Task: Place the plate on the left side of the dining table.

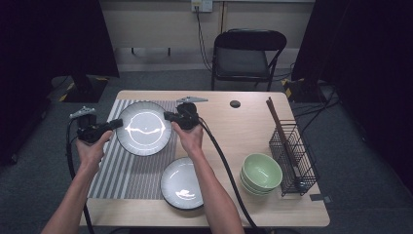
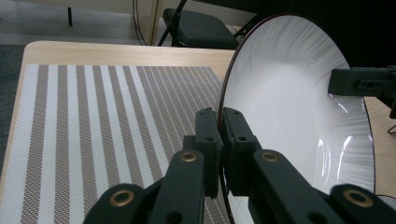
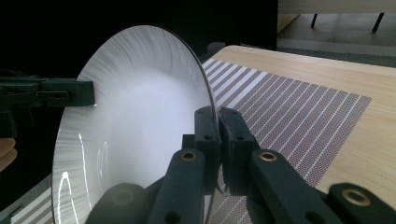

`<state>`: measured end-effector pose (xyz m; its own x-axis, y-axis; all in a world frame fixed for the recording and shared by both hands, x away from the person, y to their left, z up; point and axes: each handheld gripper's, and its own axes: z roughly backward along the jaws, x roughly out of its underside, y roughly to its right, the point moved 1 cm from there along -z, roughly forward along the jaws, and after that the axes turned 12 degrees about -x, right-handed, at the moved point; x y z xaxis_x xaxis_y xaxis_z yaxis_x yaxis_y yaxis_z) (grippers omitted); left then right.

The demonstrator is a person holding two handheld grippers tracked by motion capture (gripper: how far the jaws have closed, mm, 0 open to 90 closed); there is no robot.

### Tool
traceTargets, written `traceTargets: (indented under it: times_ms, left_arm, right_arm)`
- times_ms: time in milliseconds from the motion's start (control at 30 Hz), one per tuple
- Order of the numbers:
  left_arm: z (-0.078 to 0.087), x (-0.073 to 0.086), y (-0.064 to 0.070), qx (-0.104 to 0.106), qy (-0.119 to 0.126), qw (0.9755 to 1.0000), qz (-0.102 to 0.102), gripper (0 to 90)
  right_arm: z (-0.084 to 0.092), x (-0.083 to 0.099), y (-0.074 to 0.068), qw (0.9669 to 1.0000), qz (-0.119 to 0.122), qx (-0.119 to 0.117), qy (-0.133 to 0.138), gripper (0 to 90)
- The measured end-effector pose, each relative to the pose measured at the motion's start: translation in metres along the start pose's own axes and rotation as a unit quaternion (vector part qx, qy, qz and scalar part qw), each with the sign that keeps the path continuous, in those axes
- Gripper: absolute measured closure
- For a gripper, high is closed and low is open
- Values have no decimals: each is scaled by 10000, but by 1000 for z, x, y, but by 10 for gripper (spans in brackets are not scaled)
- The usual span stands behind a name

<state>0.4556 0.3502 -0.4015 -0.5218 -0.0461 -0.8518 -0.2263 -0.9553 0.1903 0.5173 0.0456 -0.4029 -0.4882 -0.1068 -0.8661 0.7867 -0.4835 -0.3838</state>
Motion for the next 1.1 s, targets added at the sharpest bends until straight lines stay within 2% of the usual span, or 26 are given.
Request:
traceTargets:
  times_ms: [100,300,433,567,733,1100]
  left_arm:
    - [-3,2,-3,-30,-26,10000,44,862]
    - [-7,8,-9,-125,-138,9998,-20,862]
    - [-11,12,-16,-161,-179,9997,60,863]
    - [-13,17,-20,-193,-236,9995,17,864]
    - [-18,28,-27,-226,-353,9990,133,863]
    - [-25,42,-36,-335,-531,9978,224,862]
  right_arm:
    - [-5,1,2,10000,-13,-15,-36,861]
    - [-16,5,8,9999,-36,-63,-115,859]
    - [-25,9,11,9998,-58,-62,-201,858]
    - [-33,15,15,9996,-145,-97,-231,857]
    - [-41,23,17,9992,-167,-110,-347,858]
    - [-56,34,21,9983,-283,-129,-495,855]
